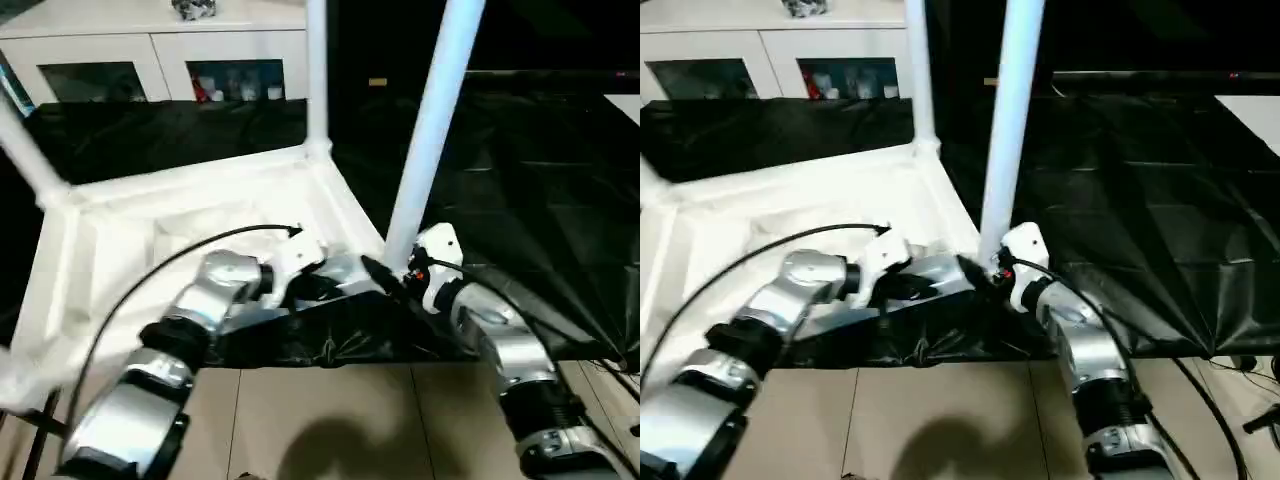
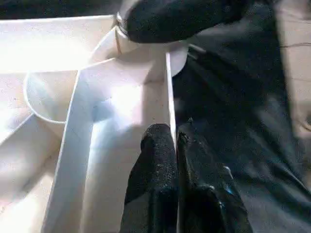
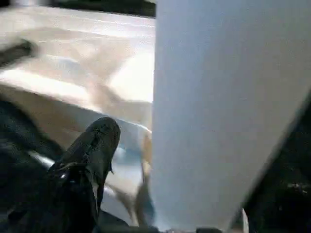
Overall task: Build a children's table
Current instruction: Rotate leg to tighten
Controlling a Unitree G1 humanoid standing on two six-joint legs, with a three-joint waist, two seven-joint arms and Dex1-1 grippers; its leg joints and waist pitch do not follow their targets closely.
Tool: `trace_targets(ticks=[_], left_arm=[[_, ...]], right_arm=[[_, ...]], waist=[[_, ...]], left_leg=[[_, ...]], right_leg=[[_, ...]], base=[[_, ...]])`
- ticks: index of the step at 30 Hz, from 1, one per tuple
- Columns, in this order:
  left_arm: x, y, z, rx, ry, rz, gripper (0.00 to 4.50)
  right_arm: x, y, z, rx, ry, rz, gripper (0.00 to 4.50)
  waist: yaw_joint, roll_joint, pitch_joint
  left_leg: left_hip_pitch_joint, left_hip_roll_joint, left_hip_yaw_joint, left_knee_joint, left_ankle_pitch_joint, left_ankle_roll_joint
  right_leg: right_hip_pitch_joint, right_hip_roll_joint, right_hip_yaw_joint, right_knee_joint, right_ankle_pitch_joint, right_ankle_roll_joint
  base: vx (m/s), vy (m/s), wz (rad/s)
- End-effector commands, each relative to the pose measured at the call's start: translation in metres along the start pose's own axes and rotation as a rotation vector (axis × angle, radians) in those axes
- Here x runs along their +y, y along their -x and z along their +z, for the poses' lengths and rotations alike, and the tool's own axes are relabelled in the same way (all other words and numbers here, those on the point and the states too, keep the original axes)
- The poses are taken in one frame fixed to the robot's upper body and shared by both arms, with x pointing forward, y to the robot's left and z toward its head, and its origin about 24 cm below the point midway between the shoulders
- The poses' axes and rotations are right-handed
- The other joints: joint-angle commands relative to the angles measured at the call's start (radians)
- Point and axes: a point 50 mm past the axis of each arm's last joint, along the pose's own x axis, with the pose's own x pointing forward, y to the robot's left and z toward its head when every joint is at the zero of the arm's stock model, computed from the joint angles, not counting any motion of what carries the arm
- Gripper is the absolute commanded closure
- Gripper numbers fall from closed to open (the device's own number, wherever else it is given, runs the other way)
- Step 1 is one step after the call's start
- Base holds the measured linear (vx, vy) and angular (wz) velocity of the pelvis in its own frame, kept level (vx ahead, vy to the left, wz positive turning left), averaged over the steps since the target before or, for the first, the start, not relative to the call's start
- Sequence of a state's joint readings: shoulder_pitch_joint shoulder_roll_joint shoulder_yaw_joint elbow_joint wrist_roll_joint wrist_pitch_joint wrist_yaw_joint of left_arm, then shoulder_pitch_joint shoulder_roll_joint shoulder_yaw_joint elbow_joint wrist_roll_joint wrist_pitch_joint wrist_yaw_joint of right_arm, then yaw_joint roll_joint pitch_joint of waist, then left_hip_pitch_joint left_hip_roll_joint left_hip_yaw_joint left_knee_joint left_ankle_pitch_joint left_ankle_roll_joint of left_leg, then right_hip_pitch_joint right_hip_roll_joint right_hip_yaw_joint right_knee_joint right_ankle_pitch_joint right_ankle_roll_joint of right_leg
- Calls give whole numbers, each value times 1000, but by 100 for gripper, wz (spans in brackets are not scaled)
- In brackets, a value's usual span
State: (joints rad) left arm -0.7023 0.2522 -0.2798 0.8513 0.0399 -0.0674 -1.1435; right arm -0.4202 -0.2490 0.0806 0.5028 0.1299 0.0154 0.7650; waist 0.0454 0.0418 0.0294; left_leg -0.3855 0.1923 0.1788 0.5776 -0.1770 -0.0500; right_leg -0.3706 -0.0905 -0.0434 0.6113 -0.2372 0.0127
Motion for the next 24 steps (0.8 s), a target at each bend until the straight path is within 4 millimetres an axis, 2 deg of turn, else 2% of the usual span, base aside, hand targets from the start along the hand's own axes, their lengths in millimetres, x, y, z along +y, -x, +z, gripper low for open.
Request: trace_targets(ticks=[1, 5, 6, 9, 12, 19, 24], left_arm=[[-11, -3, -6, -12, 14, -105, 450], [-13, 2, -7, -9, 0, -170, 450], [-13, 4, -7, -8, -1, -185, 450], [-13, 9, -8, 9, -17, -234, 450], [-13, 12, -8, 28, -31, -269, 450], [-11, 13, -8, 43, -32, -291, 450], [-11, 13, -10, 56, -23, -291, 450]], right_arm=[[8, 2, 7, -21, 9, 156, 81], [9, 13, 9, 15, 18, 316, 81], [9, 16, 9, 25, 16, 353, 109], [9, 23, 8, 72, 14, 453, 122], [11, 29, 5, 136, 32, 546, 156], [13, 29, 2, 177, 31, 603, 222], [19, 29, 1, 174, 14, 638, 244]], waist=[[6, -12, -53], [15, -15, -53], [16, -16, -53], [21, -16, -52], [25, -17, -51], [38, -17, -53], [41, -17, -54]], left_leg=[[15, 37, -5, -52, -92, 139], [15, 40, -3, -49, -92, 148], [15, 39, -3, -48, -96, 148], [17, 42, -2, -50, -118, 140], [17, 43, -1, -51, -124, 127], [21, 42, 1, -48, -114, 120], [20, 41, 1, -47, -102, 123]], right_leg=[[40, -47, 25, -53, 176, -282], [37, -47, 25, -49, 170, -298], [37, -47, 26, -49, 163, -299], [34, -50, 27, -52, 118, -302], [34, -51, 27, -52, 93, -303], [31, -52, 29, -50, 101, -301], [32, -51, 28, -47, 126, -303]], base=[[0, 0, 0], [0, 0, 0], [0, 0, 0], [0, 0, 0], [0, 0, 0], [0, 0, 0], [0, 0, 0]])
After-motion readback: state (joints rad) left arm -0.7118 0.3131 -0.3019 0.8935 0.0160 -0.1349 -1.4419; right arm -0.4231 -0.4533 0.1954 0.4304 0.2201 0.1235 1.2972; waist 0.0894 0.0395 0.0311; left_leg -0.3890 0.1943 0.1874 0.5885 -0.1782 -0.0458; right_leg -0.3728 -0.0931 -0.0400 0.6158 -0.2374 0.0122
